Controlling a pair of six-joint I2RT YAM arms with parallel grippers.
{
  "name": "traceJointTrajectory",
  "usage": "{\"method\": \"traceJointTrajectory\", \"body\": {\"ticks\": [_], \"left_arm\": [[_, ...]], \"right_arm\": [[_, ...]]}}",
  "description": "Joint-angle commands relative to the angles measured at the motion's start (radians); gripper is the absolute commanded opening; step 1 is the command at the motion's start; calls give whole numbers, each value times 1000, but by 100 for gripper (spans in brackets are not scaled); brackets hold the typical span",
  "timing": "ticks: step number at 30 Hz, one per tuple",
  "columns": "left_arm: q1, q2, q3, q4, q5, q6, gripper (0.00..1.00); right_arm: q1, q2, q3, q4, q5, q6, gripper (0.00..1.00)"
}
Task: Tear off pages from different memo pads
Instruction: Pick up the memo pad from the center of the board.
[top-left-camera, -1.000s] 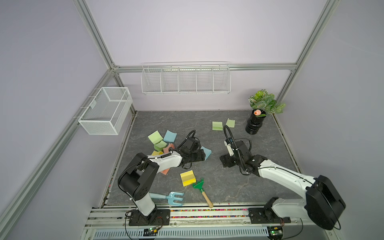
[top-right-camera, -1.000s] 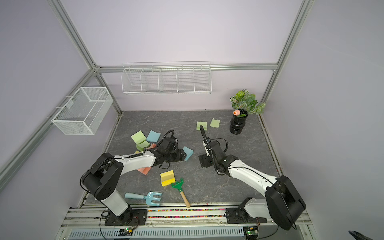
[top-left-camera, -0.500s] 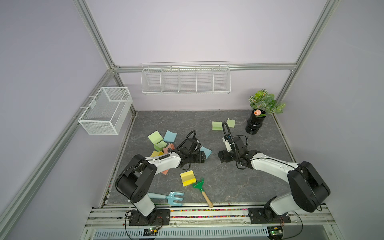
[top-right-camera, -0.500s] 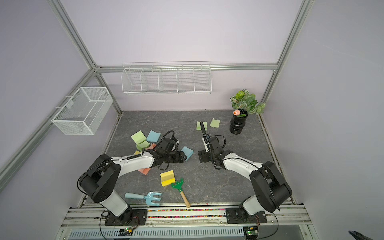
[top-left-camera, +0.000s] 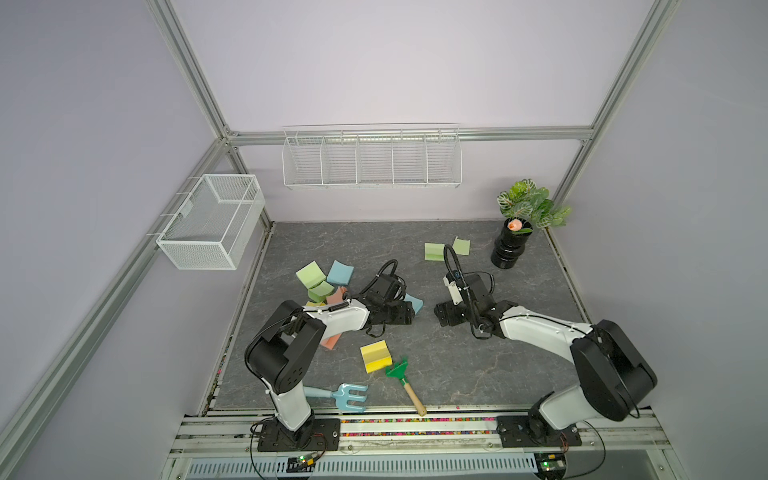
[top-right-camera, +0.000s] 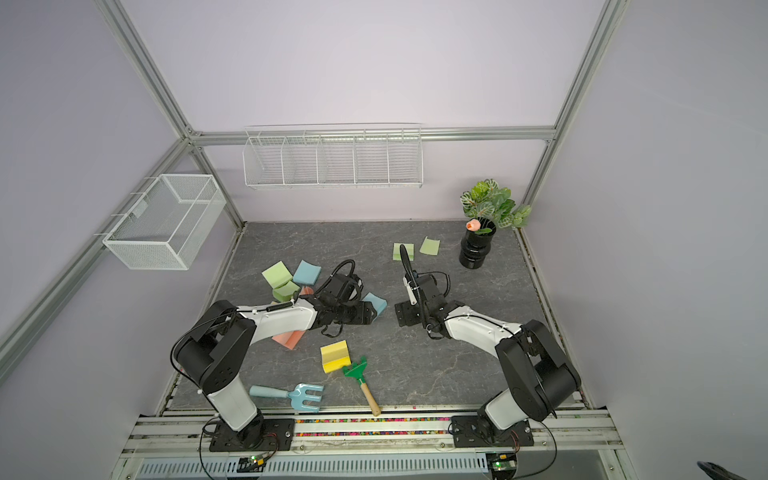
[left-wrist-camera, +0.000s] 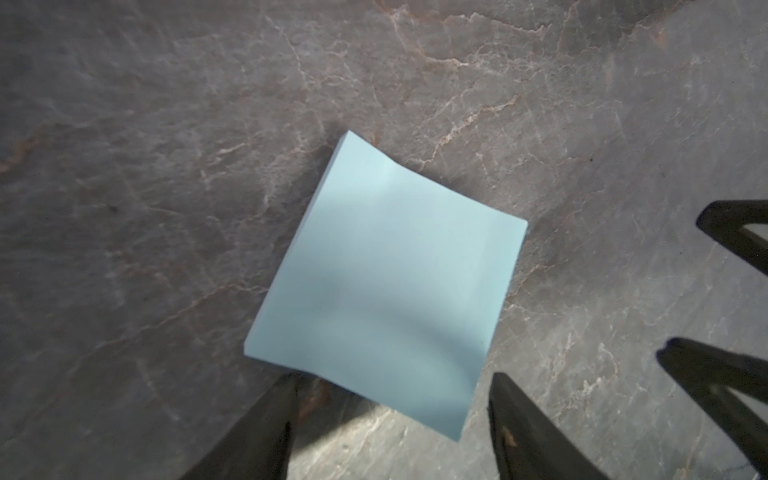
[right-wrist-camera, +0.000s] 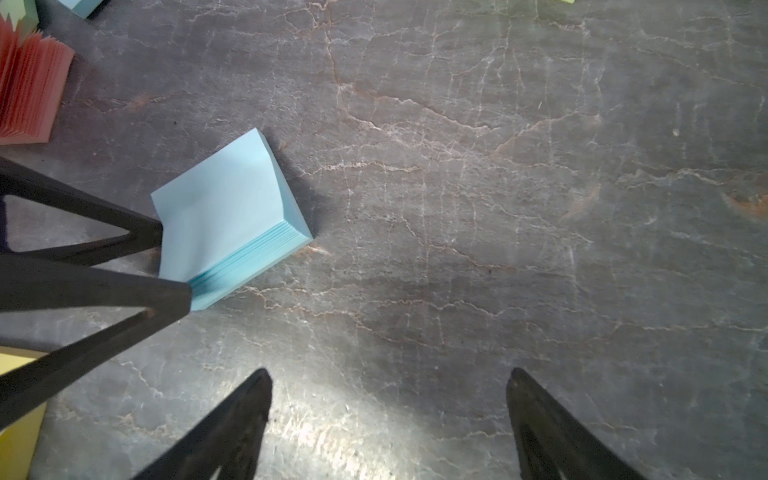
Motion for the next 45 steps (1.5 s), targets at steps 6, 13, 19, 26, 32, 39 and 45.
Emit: {"method": "traceJointTrajectory", "body": {"ticks": [6,13,19,26,32,39,45], "left_arm": [[-5,31,6,-52,-49,-23,70],[-5,15,0,-53,-75,-36,70],[-5,12,1,-63,-104,-42,71],[-5,-18,-8,-70,-143,-52,71],[-5,-39,-5,-81,-148,-46,71],[-5,-54,-3,-95,-152,-44,71],[-5,-78,-5,-109,-170,-42,71]], "right_arm": [[-4,7,1,-14,-24,3,89],[-2,25,14,-30,-28,-1,89],[2,46,28,-48,-29,-11,89],[12,70,60,-52,-34,-18,89],[25,126,149,-90,-34,-31,89],[34,223,265,-151,0,-66,89],[44,308,364,-216,33,-116,89]]}}
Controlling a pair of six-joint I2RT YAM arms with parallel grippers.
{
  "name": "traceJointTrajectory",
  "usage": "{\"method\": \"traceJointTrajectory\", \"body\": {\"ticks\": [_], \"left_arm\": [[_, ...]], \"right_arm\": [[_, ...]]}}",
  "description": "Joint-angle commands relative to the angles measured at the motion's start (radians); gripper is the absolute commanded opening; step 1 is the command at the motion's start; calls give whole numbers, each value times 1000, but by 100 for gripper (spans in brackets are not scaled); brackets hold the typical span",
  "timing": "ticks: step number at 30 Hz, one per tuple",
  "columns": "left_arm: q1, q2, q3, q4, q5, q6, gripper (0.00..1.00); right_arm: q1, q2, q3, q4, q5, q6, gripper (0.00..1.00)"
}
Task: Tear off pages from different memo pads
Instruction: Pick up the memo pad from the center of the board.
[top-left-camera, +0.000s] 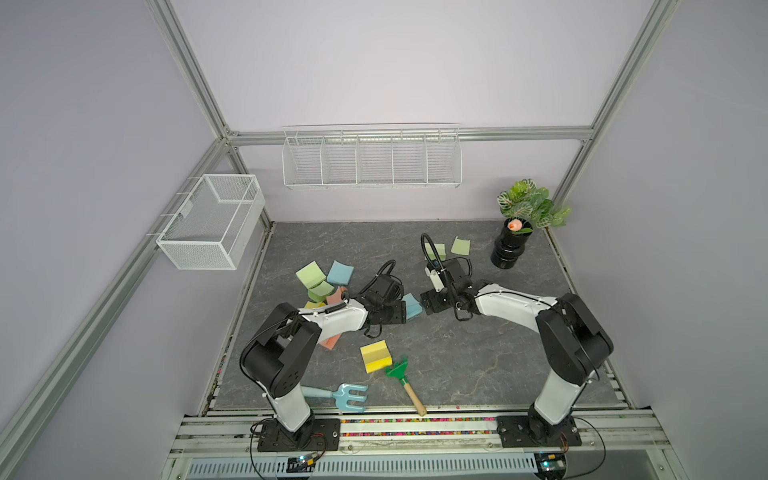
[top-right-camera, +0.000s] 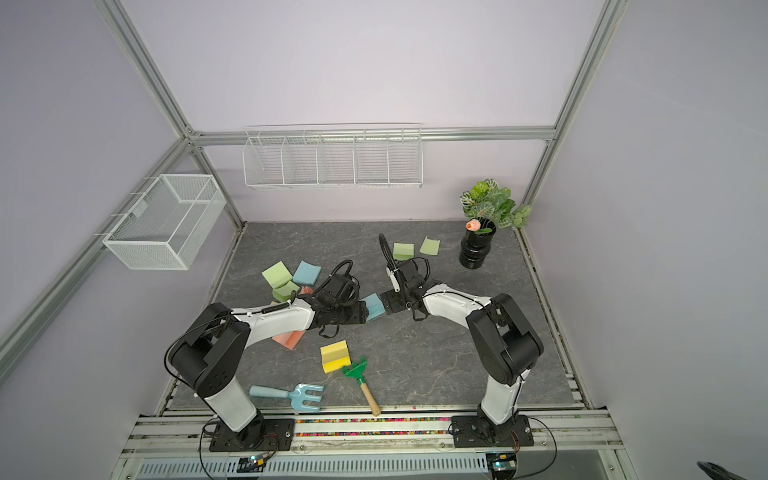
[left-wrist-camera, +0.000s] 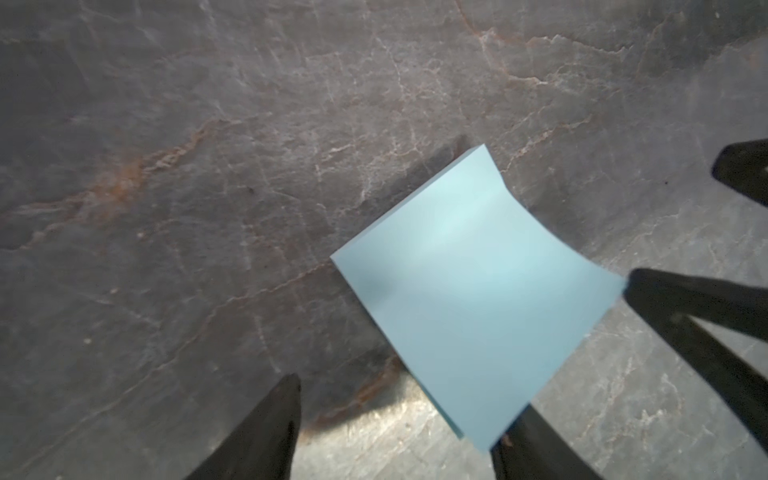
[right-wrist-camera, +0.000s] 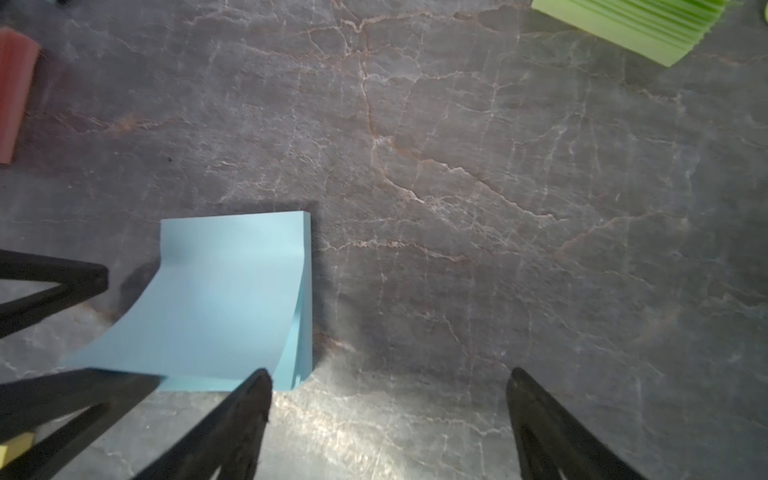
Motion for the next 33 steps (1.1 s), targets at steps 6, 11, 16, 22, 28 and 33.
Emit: {"method": "traceJointTrajectory", "body": {"ticks": [6,11,16,22,28,33], "left_arm": [[-3,-21,16,-43,-51,-1,72],[-2,6,36,-58,-72,8,72],[13,22,40,-46,-88,-2,72],[18,34,75,-48,-95,-7,72],[18,34,87,-53,-96,-10,72],[18,41,93,-53,-96,-7,72]], "right_arm": [[38,30,46,-67,42,-68,89],[41,-6,29,-65,49,-62,89],[53,-22,26,-66,21,-97,89],[56,-8,41,-38,-35,-83,89],[56,41,100,-69,-39,-107,89],[58,55,127,-86,-71,-117,91]]}}
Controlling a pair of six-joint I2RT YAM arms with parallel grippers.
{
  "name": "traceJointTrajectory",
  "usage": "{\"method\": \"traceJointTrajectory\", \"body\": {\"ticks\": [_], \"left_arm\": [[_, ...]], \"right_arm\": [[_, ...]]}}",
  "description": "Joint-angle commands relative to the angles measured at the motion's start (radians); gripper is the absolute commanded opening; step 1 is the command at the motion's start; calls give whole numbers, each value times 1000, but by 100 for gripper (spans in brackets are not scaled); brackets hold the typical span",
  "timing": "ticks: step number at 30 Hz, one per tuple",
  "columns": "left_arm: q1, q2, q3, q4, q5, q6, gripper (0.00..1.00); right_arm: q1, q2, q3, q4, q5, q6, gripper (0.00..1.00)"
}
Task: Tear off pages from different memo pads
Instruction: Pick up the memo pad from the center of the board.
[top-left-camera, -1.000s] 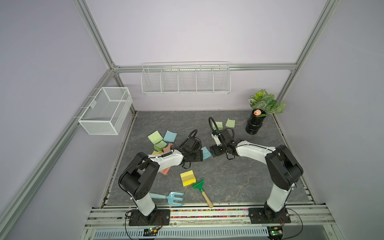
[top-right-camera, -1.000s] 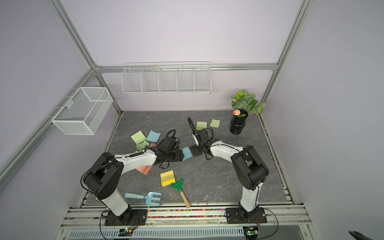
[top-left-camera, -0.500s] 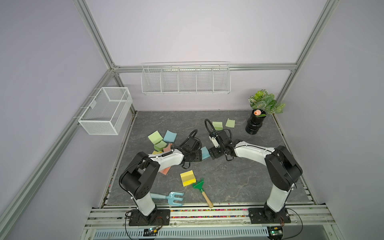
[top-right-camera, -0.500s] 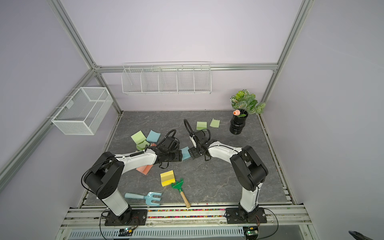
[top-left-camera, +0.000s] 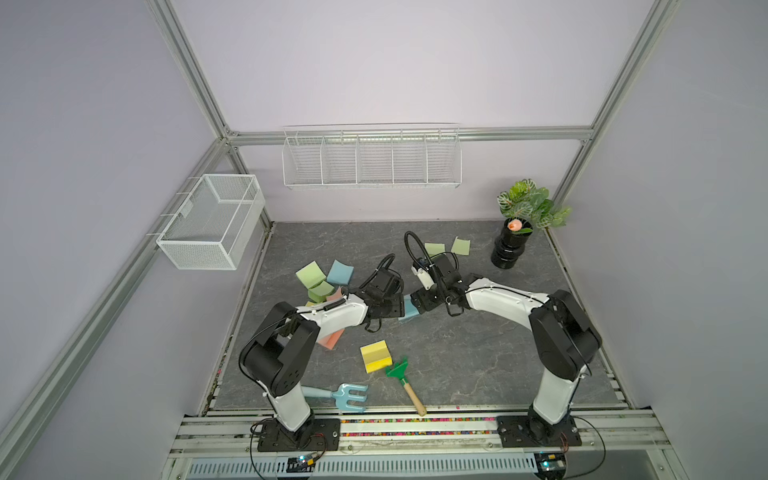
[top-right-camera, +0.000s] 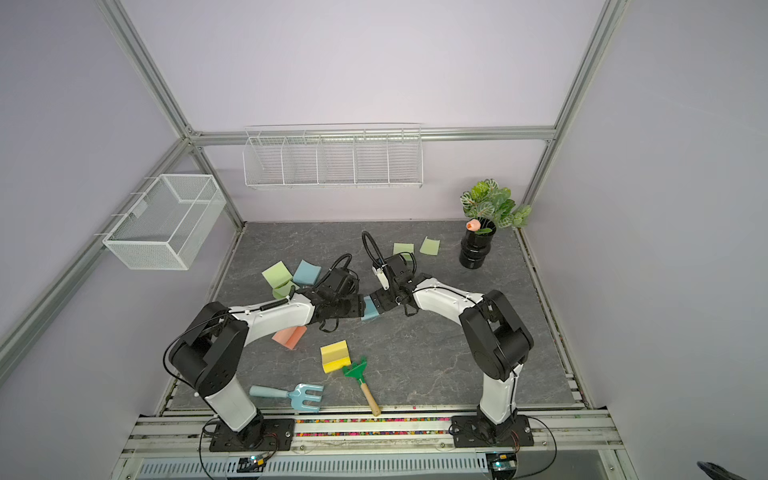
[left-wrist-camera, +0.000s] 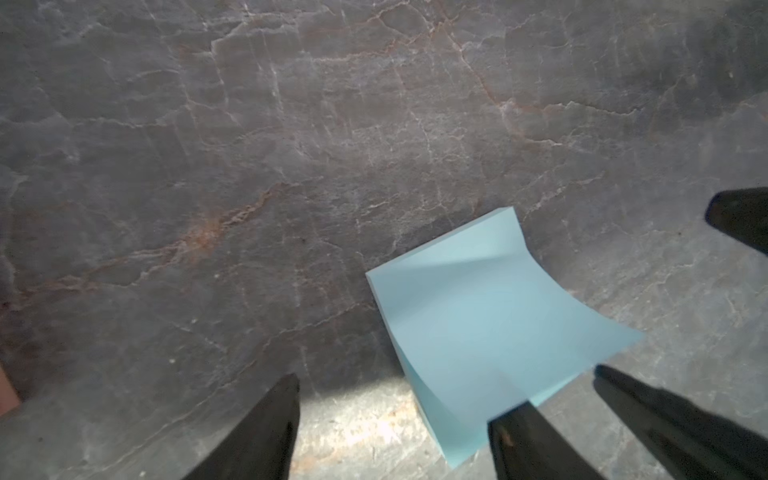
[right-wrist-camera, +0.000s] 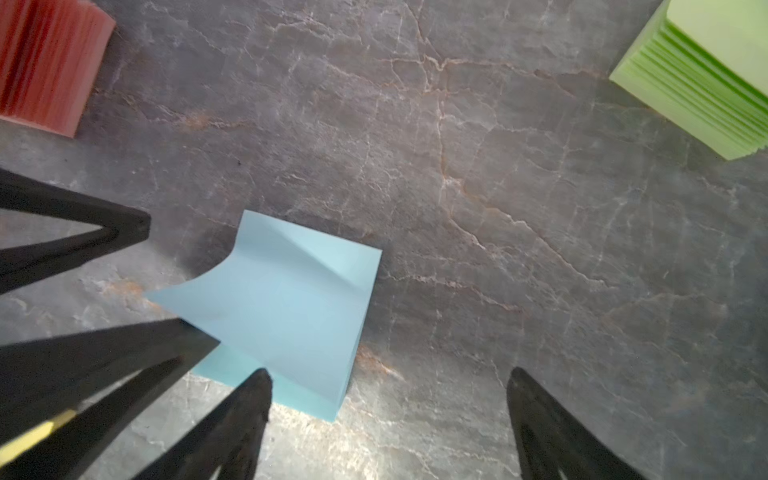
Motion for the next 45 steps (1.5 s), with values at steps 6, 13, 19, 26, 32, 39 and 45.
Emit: {"method": "traceJointTrajectory", "body": {"ticks": [6,13,19,26,32,39,45], "left_arm": [[6,7,24,-11,-26,-8,72],[9,-14,5,-12,-33,-12,72],[9,-89,-35,-31,-46,-27,72],[22,-268,-176,-10,-5,-111,73],[23,-403,-256,-56,-26,-115,73],[23,-472,-305,-88,-71,-112,73],[23,-475,-318,-80,-68,-111,73]], "right_arm": [[10,102,126,-115,-102,-119,97],[11,236,316,-314,-118,-261,88],[16,267,379,-365,-145,-320,79],[23,315,444,-413,-138,-369,66],[46,336,491,-450,-115,-422,55],[77,348,533,-492,-104,-483,47],[84,372,580,-542,-76,-519,21]]}}
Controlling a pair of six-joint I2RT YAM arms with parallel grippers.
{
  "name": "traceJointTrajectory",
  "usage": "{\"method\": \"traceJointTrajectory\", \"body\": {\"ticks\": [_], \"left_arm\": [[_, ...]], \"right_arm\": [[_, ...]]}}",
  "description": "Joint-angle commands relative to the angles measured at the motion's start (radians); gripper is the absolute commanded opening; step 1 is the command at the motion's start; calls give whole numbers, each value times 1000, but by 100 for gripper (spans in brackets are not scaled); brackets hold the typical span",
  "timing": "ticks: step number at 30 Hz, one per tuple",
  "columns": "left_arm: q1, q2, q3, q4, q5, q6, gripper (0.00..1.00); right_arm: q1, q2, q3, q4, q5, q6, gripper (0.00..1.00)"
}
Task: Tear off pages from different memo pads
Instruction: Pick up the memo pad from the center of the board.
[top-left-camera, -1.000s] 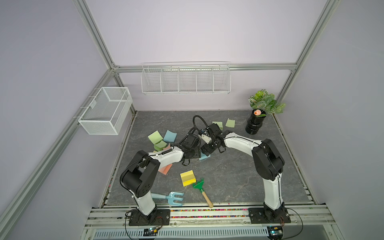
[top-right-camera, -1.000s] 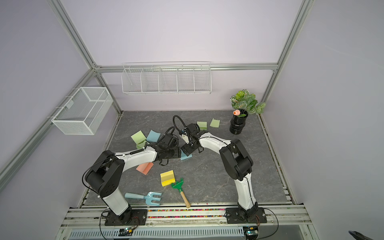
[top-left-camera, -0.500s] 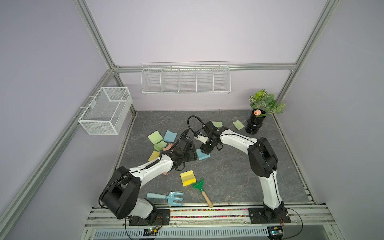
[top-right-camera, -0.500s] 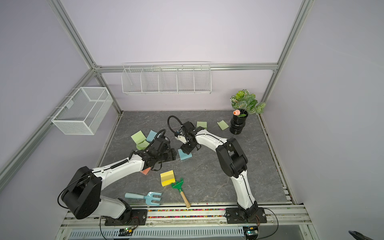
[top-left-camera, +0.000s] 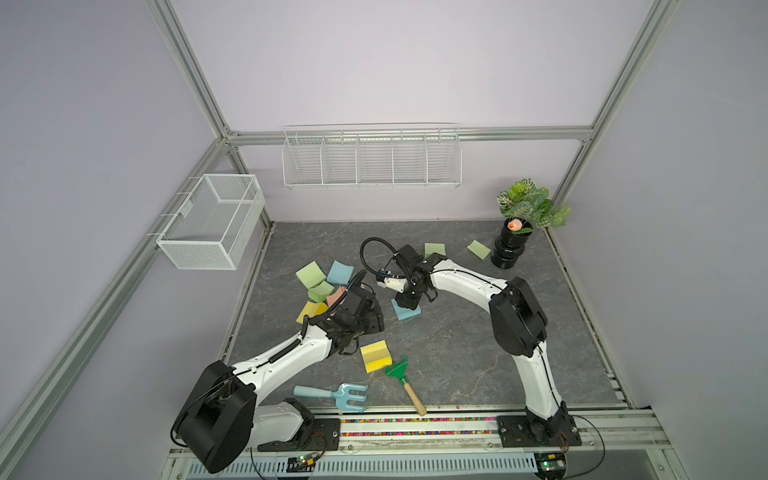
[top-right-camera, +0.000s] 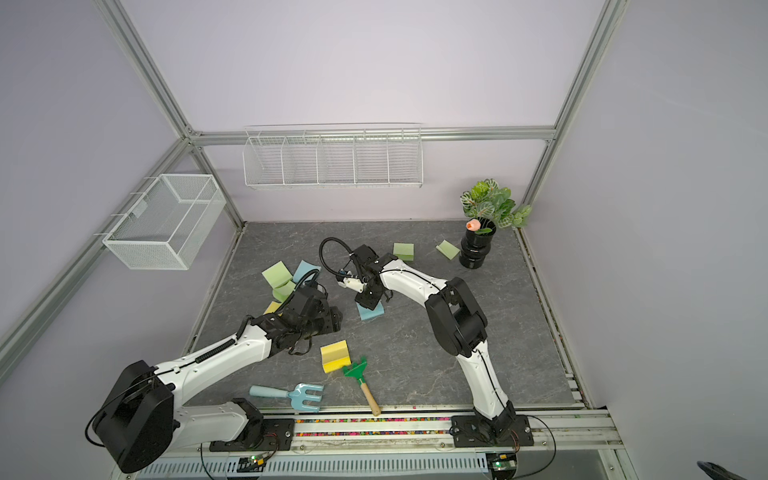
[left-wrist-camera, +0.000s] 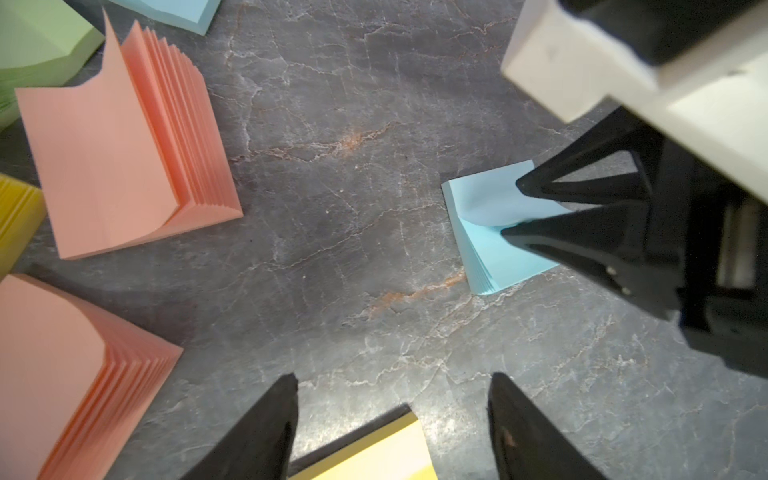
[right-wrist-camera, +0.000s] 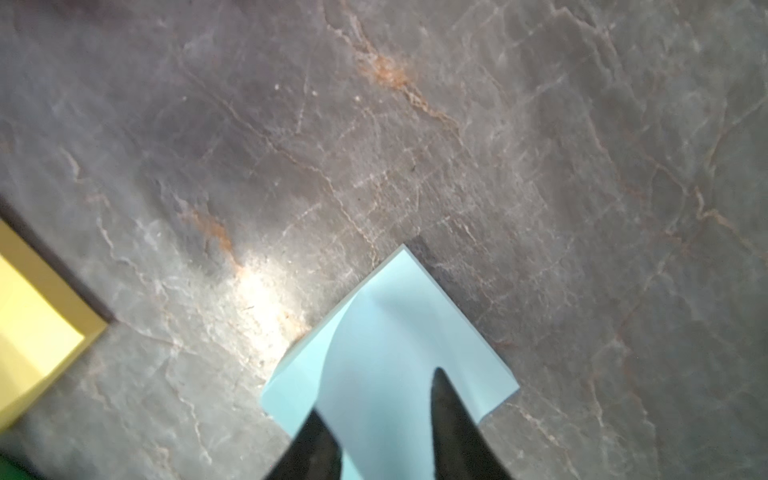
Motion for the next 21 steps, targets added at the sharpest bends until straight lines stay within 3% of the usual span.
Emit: {"method": "traceJointTrajectory", "body": {"ticks": [1,5,10,21], "left_arm": [[4,-14,-10,-9,-19,-12,73],[3,-15,-17,-8,-20,-8,73],[4,-25,-28,-2,-3,11,73],[4,-150,-60,101,157,122,76]], "right_arm": [[2,31,29,-59,29,-41,17],[1,28,9,-36,50,-84,7],[-1,4,-2,-49,0,-132,6],[-46,-301,-286,153,-211,-239,6]]}}
